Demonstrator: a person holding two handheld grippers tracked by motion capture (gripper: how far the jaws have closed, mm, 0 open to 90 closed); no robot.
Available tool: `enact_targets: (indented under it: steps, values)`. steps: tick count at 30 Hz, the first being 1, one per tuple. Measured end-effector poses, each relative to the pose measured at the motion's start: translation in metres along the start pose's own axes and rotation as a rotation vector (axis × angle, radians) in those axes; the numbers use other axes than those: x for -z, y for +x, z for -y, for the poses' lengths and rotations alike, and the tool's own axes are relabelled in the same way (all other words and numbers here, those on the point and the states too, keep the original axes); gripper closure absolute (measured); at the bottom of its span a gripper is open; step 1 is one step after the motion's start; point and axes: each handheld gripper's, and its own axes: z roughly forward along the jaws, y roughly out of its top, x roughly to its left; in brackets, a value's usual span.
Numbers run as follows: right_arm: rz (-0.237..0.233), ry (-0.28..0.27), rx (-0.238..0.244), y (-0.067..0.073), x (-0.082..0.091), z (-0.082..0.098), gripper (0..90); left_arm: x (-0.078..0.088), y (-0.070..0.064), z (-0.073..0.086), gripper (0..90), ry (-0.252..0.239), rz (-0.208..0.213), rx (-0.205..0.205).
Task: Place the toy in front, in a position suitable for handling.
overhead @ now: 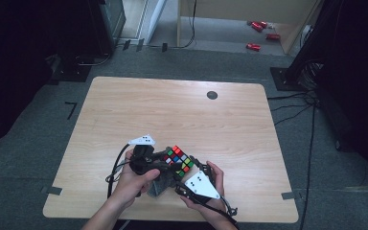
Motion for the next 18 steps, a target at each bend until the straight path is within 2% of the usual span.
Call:
enact_targets:
  steps: [4,8,10,11,13,16,17,18]
  values:
    - [-0.001,-0.012,0.031,0.0030,0.0008,0.0001,32.5,-0.0003,0.0010,0.0000,34.8,0.002,0.006,-0.001]
    - [-0.001,-0.020,0.033,0.0037,0.0024,-0.0009,34.5,0.0002,0.0026,0.0000,34.4,-0.016,0.013,0.016]
    - [0.003,-0.025,0.030,0.0034,0.0028,-0.0012,34.5,-0.0019,0.0023,-0.0003,27.0,-0.002,-0.006,0.018]
    - [0.005,-0.030,0.029,0.0031,0.0032,-0.0013,34.5,-0.0031,0.0027,-0.0002,21.9,0.013,-0.003,0.018]
    - [0.002,-0.037,0.026,0.0026,0.0044,-0.0021,34.5,-0.0070,0.0031,0.0011,17.8,0.039,0.019,0.014]
    - [-0.001,-0.045,0.024,0.0029,0.0058,-0.0033,34.5,-0.0086,0.0017,0.0015,19.9,0.029,0.037,0.010]
    - [-0.001,-0.044,0.025,0.0033,0.0059,-0.0034,34.5,-0.0088,0.0006,0.0015,27.1,0.033,0.044,-0.004]
    - [-0.005,-0.047,0.026,0.0038,0.0058,-0.0034,34.5,-0.0088,-0.0001,0.0018,30.7,0.040,0.031,-0.018]
